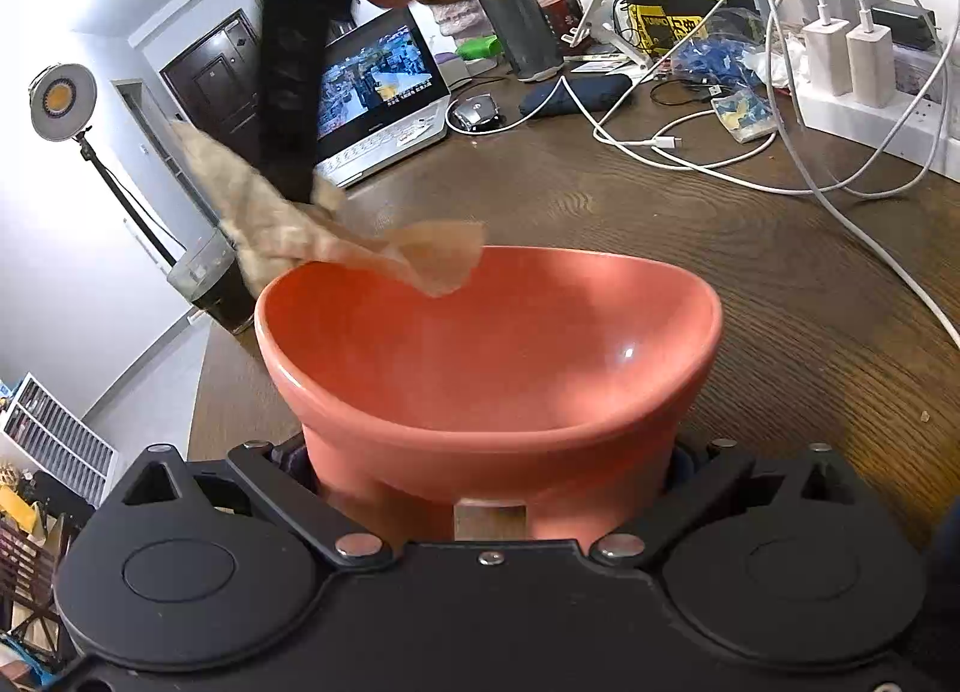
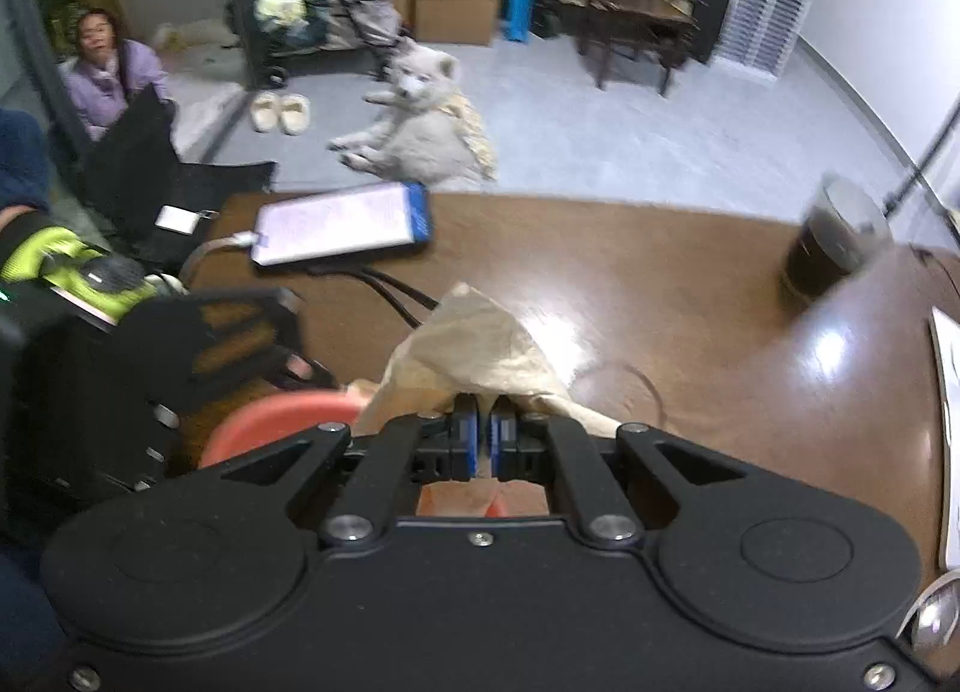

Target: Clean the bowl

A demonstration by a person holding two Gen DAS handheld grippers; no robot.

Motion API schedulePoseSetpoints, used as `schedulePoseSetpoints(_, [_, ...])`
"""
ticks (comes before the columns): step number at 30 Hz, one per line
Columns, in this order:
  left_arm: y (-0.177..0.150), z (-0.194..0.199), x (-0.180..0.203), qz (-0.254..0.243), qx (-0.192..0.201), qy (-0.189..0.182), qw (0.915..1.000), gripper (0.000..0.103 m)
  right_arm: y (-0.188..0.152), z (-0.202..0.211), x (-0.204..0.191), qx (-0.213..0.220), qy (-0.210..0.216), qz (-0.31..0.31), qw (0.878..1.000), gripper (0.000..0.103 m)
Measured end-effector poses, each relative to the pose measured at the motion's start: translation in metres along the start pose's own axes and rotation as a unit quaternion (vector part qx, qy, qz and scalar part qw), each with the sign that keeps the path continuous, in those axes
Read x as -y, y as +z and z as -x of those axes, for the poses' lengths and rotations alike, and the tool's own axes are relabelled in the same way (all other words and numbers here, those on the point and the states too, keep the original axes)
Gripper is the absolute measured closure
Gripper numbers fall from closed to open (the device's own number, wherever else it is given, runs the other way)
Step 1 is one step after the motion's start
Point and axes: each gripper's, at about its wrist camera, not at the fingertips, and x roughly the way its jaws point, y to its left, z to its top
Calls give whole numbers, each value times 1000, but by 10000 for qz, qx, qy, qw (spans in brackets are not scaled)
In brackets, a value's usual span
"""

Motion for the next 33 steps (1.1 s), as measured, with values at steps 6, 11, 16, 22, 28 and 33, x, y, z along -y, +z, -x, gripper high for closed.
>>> schedulePoseSetpoints(6, [-1, -1, 0, 28, -2, -4, 10000, 4, -29, -23, 17, -472, -129, -227, 9985, 97])
schedulePoseSetpoints(11, [-1, -1, 0, 60, -24, -9, 10000, 4, -49, -42, 17, -812, -103, -328, 9961, 97])
schedulePoseSetpoints(16, [0, -1, -1, 106, -29, -24, 9999, 4, -64, -52, 14, -986, -101, -475, 9939, 97])
schedulePoseSetpoints(22, [-1, -2, -2, 115, -29, -30, 9999, 4, -77, -54, -11, -1217, 45, -314, 9921, 97])
schedulePoseSetpoints(28, [-1, -2, -2, 112, -31, -10, 9999, 4, -81, -50, -36, -1324, 372, -146, 9904, 97])
schedulePoseSetpoints(33, [0, -2, -3, 108, -51, 46, 9999, 4, -62, -38, -68, -1255, 886, 426, 9872, 97])
